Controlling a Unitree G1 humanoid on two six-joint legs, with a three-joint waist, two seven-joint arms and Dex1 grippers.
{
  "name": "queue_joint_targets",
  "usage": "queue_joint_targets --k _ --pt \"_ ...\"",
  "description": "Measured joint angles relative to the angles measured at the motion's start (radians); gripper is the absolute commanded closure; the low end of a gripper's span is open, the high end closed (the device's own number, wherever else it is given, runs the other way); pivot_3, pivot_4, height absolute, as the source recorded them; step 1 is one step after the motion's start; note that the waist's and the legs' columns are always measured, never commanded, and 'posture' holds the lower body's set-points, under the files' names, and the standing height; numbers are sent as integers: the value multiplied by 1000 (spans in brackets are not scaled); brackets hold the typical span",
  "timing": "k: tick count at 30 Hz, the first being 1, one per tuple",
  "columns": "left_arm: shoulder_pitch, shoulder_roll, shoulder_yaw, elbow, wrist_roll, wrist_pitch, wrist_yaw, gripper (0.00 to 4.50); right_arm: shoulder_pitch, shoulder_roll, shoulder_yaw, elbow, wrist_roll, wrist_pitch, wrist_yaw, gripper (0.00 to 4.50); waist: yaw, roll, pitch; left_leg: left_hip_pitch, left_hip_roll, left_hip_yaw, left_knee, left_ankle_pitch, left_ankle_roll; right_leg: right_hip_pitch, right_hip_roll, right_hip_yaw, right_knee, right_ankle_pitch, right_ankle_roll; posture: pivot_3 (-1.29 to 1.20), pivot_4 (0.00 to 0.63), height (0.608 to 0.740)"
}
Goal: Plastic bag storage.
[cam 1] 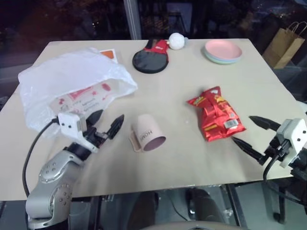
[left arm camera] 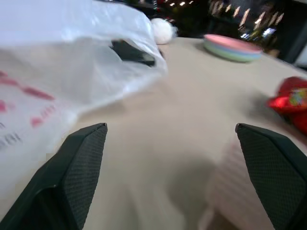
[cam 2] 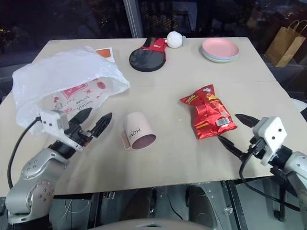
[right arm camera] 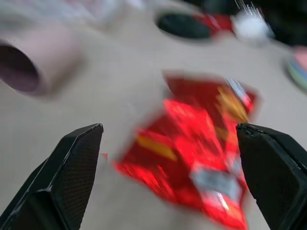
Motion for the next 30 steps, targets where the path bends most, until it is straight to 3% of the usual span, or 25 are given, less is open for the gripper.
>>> queue_joint_targets --k 4,9,18,23,26,30 --pt "-38 126 -60 -6 210 -5 65 55 -116 -2 110 -42 12 1 -12 0 -3 -1 0 1 0 0 0 0 0 0 0 0 0 0 0 0 150 740" --pt "-88 255 -38 56 412 -136 78 55 -293 10 245 -46 2 4 -45 0 1 -1 0 0 0 0 0 0 0 0 0 0 0 0 0 0 150 740" --pt "-223 430 -91 371 582 -174 14 55 -359 15 352 -10 -39 2 -67 0 1 -1 0 -2 0 -2 -1 0 0 -1 0 -2 0 0 -1 0 150 740" --pt "-318 453 -183 525 658 -208 -17 55 -372 22 360 -6 -43 0 -77 0 4 -1 0 -2 0 -2 -1 0 0 -1 0 -3 0 1 0 0 150 740" --pt "-390 453 -242 611 704 -215 -20 827 -369 22 361 -7 -49 -1 -87 0 3 -1 0 -2 0 -2 -1 0 0 -1 0 -3 0 4 0 0 150 740" --pt "-475 452 -288 697 736 -234 -30 2503 -353 24 364 -11 -64 -1 -104 0 2 -1 0 -2 0 -2 -1 0 0 -1 0 -3 0 5 0 0 150 740"
